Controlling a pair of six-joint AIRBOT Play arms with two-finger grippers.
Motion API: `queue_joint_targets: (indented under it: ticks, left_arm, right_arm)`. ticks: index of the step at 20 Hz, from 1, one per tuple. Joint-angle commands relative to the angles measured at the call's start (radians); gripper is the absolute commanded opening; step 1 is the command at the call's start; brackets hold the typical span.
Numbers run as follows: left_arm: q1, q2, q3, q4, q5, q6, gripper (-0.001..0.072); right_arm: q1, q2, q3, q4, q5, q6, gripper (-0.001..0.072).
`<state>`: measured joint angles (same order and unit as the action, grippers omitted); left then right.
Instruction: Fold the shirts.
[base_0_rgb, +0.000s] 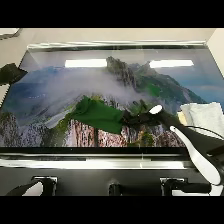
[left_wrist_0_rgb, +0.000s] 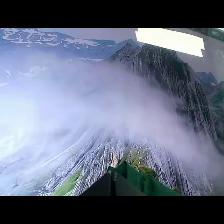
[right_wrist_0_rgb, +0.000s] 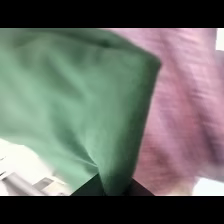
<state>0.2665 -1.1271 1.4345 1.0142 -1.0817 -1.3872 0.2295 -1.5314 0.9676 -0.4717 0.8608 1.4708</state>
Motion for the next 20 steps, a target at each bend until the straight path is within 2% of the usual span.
queue_joint_targets:
  ticks: [1, 5, 8, 15, 20]
  left_arm:
    - [0.001, 0.0, 0.0, 0.0, 0.001, 0.001, 0.0027]
    - [0.001, 0.0, 0.0, 0.0, 0.0, 0.001, 0.0027]
    - [0.001, 0.0, 0.0, 0.0, 0.0, 0.001, 0.0027]
    - [0.0, 0.0, 0.0, 0.0, 0.0, 0.021, 0.0027]
    - [0.0, 0.0, 0.0, 0.0, 0.0, 0.046, 0.0027]
  right_arm:
    - [-0.126, 0.099, 0.101, -0.004, 0.073, -0.056, 0.0045]
    - [-0.414, 0.251, 0.274, -0.287, 0.229, 0.165, 0.0045]
    - [-0.625, 0.33, 0.381, -0.442, 0.351, 0.236, 0.0045]
    - [-1.033, 0.402, 0.558, -0.463, 0.504, 0.352, 0.0045]
    - [-1.281, 0.423, 0.654, -0.492, 0.702, 0.352, 0.0045]
